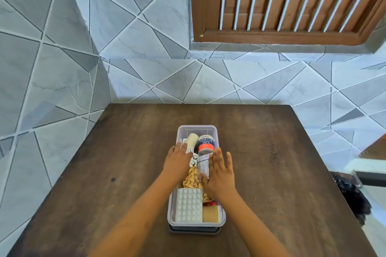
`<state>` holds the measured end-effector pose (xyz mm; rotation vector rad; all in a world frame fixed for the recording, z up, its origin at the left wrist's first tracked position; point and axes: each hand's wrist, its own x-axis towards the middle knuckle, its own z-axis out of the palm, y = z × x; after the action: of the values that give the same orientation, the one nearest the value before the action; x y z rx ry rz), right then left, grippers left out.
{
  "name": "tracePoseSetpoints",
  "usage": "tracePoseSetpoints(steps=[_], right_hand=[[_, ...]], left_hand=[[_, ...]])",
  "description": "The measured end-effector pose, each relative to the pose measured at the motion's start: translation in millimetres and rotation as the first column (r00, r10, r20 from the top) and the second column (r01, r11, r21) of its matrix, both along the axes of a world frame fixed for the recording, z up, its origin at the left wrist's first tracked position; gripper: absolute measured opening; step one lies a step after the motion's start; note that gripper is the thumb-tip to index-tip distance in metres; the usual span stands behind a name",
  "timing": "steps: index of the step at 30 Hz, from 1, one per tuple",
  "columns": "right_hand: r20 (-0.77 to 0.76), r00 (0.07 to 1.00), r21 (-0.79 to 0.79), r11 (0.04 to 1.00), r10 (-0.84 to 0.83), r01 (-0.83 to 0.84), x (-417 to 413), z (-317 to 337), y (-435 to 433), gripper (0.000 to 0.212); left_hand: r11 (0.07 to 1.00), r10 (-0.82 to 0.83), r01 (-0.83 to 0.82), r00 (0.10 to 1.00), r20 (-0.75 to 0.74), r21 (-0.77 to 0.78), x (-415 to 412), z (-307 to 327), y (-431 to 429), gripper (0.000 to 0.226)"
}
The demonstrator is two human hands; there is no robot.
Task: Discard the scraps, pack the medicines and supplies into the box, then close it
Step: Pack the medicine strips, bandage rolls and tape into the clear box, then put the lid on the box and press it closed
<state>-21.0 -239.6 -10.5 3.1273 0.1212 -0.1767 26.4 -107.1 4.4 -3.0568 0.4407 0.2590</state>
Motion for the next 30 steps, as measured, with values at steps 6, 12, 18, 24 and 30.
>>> tracePoseSetpoints(steps=[6, 12, 18, 24, 30], right_hand=[[0.097, 0.994, 0.209, 0.976, 0.043, -0.063, 1, -21, -2, 0.1], [-0.081, 0.978, 0.63, 0.751, -0.19, 0.198, -29, -6, -24, 0.061], [-0.143, 0.96, 0.794, 0.551, -0.24, 0.256, -37, -2, -23, 0.035], [-0.122, 0.973, 0.847, 0.49, -0.195, 0.204, -27, 18, 9, 0.031], [-0.137, 0.985, 0.884, 0.436, -0.103, 0.169, -22, 23, 79, 0.034]], left_hand=[[0.936, 0.18, -0.167, 0.984, 0.014, -0.309, -19, 5, 23, 0.039], [0.694, 0.46, -0.493, 0.864, -0.202, -0.525, -44, 6, 32, 0.036], [0.62, 0.49, -0.597, 0.802, -0.342, -0.509, -57, 2, 30, 0.01], [0.653, 0.531, -0.579, 0.81, -0.25, -0.488, -46, 32, 64, 0.004], [0.552, 0.618, -0.65, 0.74, -0.266, -0.523, -49, 28, 132, 0.009]])
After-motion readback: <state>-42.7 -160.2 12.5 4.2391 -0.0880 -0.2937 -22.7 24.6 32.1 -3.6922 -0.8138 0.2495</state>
